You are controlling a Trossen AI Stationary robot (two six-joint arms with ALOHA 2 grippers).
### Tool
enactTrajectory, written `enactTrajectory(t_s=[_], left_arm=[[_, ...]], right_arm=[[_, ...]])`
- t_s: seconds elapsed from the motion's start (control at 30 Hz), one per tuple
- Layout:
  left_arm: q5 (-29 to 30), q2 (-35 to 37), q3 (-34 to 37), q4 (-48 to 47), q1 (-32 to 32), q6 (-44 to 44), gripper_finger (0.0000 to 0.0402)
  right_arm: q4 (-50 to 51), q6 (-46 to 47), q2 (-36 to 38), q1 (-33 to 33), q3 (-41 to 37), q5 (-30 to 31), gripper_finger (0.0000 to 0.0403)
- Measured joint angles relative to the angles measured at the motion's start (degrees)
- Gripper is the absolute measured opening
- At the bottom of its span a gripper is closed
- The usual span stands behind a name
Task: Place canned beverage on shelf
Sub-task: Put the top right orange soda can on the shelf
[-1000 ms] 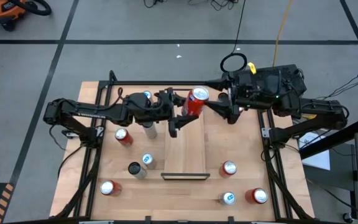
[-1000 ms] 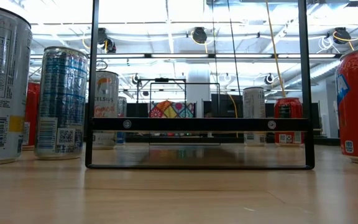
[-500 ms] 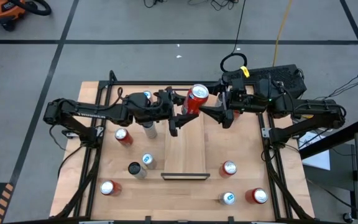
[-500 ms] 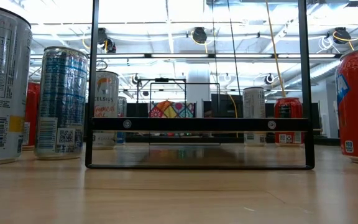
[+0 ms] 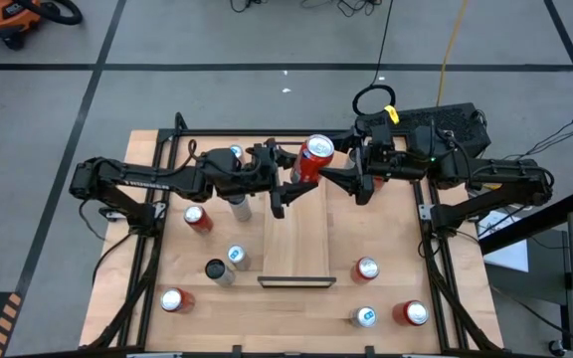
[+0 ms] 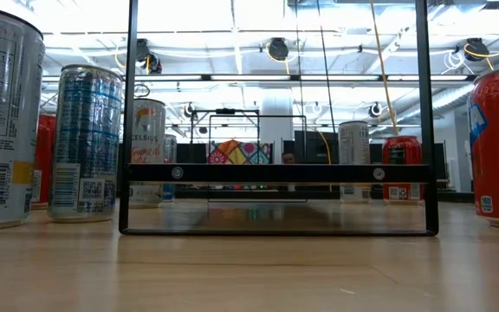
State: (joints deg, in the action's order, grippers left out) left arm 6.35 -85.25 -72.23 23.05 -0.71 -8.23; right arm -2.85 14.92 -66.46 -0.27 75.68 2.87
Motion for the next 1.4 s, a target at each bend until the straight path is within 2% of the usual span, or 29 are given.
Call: enactTrajectory(t_s=[0.8, 1.1, 1.4], left_arm=[[0.3, -1.3, -0.1, 0.2, 0.0, -0.4, 0.0288], [0.8, -1.3, -0.1, 0.6, 0.0, -0.4, 0.0288], [0.8, -1.3, -0.1, 0.4, 0.0, -0.2, 0.0288]], right_arm=[[1.7, -2.6, 0.0, 0.0, 0.0, 0.0, 0.0351], [2.1, -3.6, 0.0, -0.3, 0.0, 1.6, 0.0397], [2.0, -3.7, 0.0, -1.7, 0.0, 1.1, 0.0394]])
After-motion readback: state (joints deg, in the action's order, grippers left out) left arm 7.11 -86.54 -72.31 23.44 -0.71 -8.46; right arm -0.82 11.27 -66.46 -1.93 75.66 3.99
